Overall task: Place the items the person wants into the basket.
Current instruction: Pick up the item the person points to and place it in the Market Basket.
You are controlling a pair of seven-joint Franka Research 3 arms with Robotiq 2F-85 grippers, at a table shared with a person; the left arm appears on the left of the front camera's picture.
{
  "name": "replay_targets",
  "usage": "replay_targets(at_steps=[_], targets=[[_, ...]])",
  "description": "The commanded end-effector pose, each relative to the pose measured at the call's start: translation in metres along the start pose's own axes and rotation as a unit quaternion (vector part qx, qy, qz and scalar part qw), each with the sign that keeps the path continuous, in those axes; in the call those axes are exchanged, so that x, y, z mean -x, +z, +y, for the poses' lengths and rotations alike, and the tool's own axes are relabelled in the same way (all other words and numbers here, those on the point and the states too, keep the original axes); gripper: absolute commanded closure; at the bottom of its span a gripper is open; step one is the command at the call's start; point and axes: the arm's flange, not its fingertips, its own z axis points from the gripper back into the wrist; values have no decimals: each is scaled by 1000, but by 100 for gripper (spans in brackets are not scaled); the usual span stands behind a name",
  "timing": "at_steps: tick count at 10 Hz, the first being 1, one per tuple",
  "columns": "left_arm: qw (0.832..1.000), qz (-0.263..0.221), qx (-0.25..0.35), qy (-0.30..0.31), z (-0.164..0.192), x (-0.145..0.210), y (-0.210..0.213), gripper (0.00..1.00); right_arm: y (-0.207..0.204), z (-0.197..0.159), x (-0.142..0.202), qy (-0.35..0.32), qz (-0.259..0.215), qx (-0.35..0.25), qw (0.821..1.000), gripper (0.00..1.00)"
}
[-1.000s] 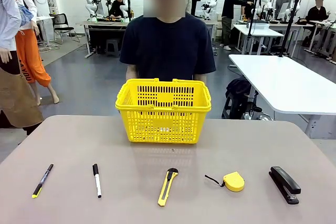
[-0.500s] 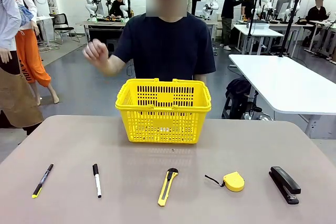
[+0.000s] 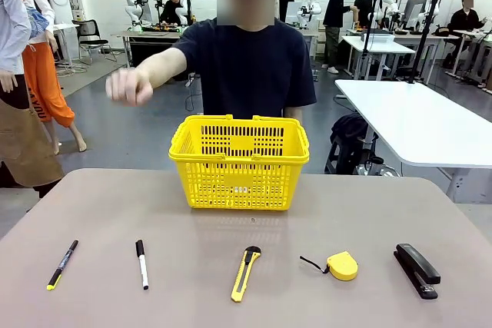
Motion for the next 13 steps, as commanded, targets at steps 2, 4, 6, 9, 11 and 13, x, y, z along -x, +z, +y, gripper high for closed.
replay_targets(at_steps=[2,4,6,9,11,13], targets=[[1000,-6,4,-11,1,-1,1,0,1,0,-2,9,-2,-6,1000,0],[1000,-6,4,-11,1,-1,1,0,1,0,-2,9,-2,-6,1000,0],[1000,-6,4,-11,1,-1,1,0,1,0,-2,9,-2,-6,1000,0],[1000,-6,4,-11,1,-1,1,0,1,0,-2,9,-2,-6,1000,0],[1000,0,0,0,1,-1,0,0,1,0,-2,9,-2,-6,1000,0],[987,151,-41,-34,-41,-14,-39,0,1,0,-2,9,-2,-6,1000,0]])
